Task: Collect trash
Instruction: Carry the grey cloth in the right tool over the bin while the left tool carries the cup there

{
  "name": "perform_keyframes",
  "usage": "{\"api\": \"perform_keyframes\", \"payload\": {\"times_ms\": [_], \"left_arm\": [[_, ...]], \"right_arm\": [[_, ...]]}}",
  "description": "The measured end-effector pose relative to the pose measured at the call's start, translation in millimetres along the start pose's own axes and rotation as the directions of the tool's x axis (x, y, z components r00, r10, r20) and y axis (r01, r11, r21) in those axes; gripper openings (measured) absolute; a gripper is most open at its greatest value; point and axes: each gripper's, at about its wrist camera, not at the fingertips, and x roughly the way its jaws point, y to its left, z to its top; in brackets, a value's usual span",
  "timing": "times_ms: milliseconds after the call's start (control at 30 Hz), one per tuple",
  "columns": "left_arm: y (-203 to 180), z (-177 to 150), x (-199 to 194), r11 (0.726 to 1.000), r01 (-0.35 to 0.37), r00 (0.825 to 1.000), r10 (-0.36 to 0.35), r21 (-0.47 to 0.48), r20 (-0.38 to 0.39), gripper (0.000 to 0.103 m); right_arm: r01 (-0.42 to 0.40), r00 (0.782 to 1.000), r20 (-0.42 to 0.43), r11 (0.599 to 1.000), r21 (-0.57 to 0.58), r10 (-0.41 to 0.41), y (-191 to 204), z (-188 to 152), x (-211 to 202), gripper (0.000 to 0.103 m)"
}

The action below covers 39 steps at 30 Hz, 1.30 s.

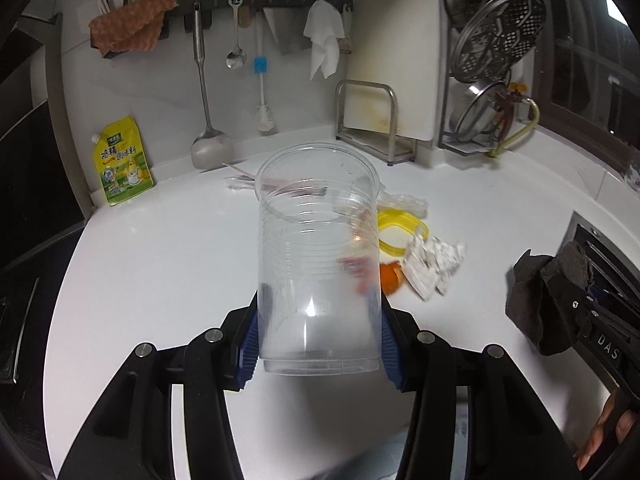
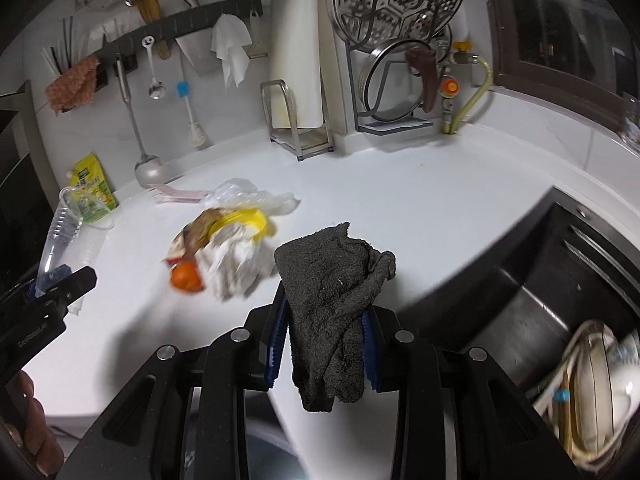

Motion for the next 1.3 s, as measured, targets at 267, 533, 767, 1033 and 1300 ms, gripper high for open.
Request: {"api": "perform_keyframes", "payload": {"times_ms": [267, 533, 767, 1033, 1300], "left_arm": [[-4, -44, -45, 0.999, 0.019, 1.0, -0.019, 0.031, 0.004, 0.049], [-10, -84, -76, 0.998, 0.059, 0.998, -0.059, 0.028, -0.008, 0.049], [-21, -114, -85, 0.994, 0.087, 0.995, -0.084, 0.059, -0.043, 0.049], [-23, -140, -96, 0.991, 0.101, 0.994, -0.096, 0.086, -0.055, 0.049], [-18, -153, -96, 0.989, 0.117, 0.989, -0.108, 0.088, -0.101, 0.049]], "right_arm": [[-0.001, 1.0, 0.02, 0.999, 0.037, 0.0, 11, -54, -58, 0.031], [-0.007, 1.0, 0.02, 0.999, 0.041, 0.006, 22, -89, -94, 0.031], [-0.027, 1.0, 0.009, 1.0, 0.008, 0.027, 31, -114, -107, 0.031], [-0.039, 0.999, -0.003, 0.999, -0.007, 0.039, 39, -138, -119, 0.031], [-0.06, 0.997, -0.048, 0.998, -0.003, 0.06, 45, -151, -114, 0.031]]}}
